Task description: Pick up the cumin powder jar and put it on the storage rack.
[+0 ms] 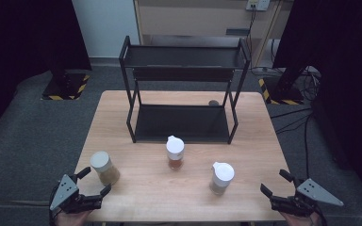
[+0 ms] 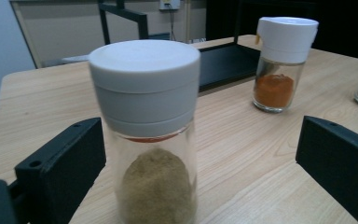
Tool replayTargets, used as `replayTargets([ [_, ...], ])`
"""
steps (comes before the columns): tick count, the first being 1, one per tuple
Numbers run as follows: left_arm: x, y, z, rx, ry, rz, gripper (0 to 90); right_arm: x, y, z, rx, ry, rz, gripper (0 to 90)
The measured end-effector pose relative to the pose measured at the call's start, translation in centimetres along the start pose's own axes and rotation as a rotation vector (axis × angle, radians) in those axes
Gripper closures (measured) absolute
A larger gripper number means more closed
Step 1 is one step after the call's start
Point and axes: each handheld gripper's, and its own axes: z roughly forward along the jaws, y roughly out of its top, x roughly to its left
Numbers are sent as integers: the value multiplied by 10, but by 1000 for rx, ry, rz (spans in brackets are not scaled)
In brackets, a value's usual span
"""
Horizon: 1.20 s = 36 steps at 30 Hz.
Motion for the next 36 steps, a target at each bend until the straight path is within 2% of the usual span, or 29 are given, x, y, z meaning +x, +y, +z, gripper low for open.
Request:
replayTargets([
  [8, 0, -1, -1, -5, 11, -16, 5, -1, 0, 0, -1, 3, 0, 82],
  [14, 0, -1, -1, -8, 14, -26, 5, -3, -2, 0, 2, 5, 18, 82],
  [22, 1, -1, -1, -5, 1, -18, 5, 1, 1, 1, 6, 12, -12, 82],
  [36, 1, 2, 0, 5, -5, -31, 3, 0, 1, 2, 10, 16, -8, 82],
])
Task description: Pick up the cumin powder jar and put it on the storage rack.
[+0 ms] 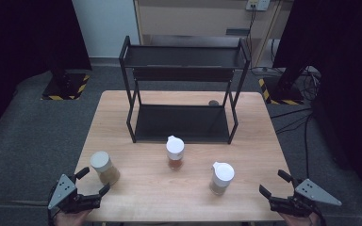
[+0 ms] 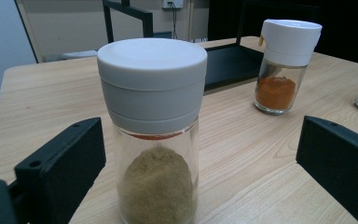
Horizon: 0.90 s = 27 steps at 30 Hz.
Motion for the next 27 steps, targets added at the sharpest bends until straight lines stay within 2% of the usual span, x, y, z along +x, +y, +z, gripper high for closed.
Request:
replayTargets([
  [2, 1, 0, 0, 0, -3, -14, 3, 0, 0, 0, -1, 1, -2, 82],
  [4, 3, -1, -1, -15, -18, -45, 2, 0, 0, 0, -1, 4, -2, 82],
  [6, 1, -1, -3, -14, 3, -38, 2, -1, 0, 0, 0, 5, -1, 82],
  [8, 1, -2, -5, -26, 7, -51, 2, 0, 0, 0, 0, 4, -2, 82],
  [13, -2, 3, -11, -7, 32, -33, 4, -1, 0, 0, 2, 3, 0, 82],
  [16, -1, 7, -17, -3, 38, -40, 6, -1, 0, 0, 2, 2, -1, 82],
  [19, 1, 15, -21, 3, 41, -47, 9, 0, 0, 0, 4, 1, -5, 83],
  [27, 4, 39, -21, 12, 48, -19, 15, 0, 0, 0, 5, -1, -1, 82],
])
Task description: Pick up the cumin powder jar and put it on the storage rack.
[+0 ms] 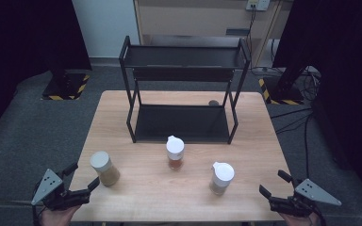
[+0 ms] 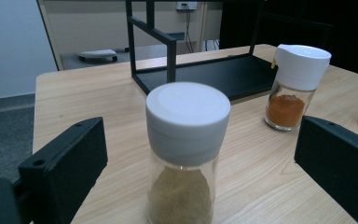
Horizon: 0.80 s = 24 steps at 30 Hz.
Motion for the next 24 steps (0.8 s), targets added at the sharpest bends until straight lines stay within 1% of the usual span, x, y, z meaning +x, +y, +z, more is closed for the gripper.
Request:
replayTargets([
  [4, 0, 12, 5, 20, -2, 22, 15, 0, 0, 0, 0, 0, 0, 82],
  [7, 2, 18, 10, 35, -10, 23, 15, 0, 0, 0, 0, -1, 0, 83],
  [10, 3, 24, 16, 52, -13, 34, 16, 0, 0, 0, 0, 0, 0, 82],
  [17, 8, 31, 28, 80, -24, 35, 20, 0, 0, 0, -1, -1, 0, 82],
  [20, 11, 31, 33, 91, -33, 21, 20, 0, 0, 0, 0, -1, 0, 83],
  [24, 14, 32, 39, 107, -37, 22, 23, 0, 0, 0, 0, -2, 1, 83],
])
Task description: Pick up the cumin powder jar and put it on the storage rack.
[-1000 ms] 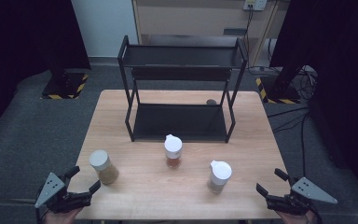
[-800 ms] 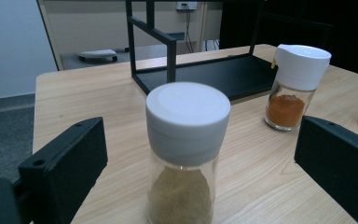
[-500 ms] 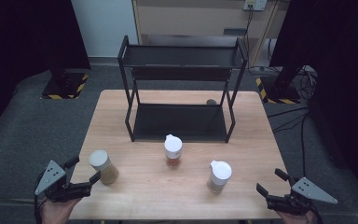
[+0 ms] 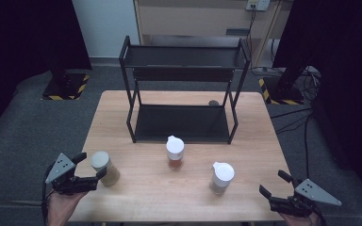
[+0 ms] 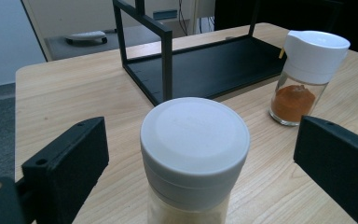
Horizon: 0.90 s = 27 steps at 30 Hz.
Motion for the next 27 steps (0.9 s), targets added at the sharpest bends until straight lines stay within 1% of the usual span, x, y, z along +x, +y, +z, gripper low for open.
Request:
replayTargets([
  [8, 5, 6, 13, 41, -6, 9, 49, 0, 0, 0, 2, -1, 0, 83],
  [12, 8, 6, 19, 50, -15, 11, 83, 0, 0, 0, 2, -2, 3, 83],
  [14, 10, 5, 21, 52, -25, 12, 117, 0, 0, 0, 2, -1, 3, 83],
  [16, 11, 3, 22, 51, -30, 17, 157, 0, 0, 0, 2, -1, 3, 83],
  [18, 13, 1, 24, 48, -39, 3, 175, 0, 0, 0, 1, -1, 4, 83],
  [20, 16, -1, 27, 46, -50, -2, 217, 0, 0, 0, 1, -1, 4, 83],
  [22, 17, -3, 28, 38, -52, -2, 239, 0, 0, 0, 2, -1, 4, 82],
  [23, 19, -4, 28, 30, -60, 0, 266, 0, 0, 0, 1, -1, 4, 82],
  [24, 19, -6, 29, 18, -65, 7, 317, 0, 0, 0, 0, -2, 6, 82],
  [27, 18, -6, 29, 19, -58, 15, 321, 0, 0, 0, 1, -2, 6, 82],
])
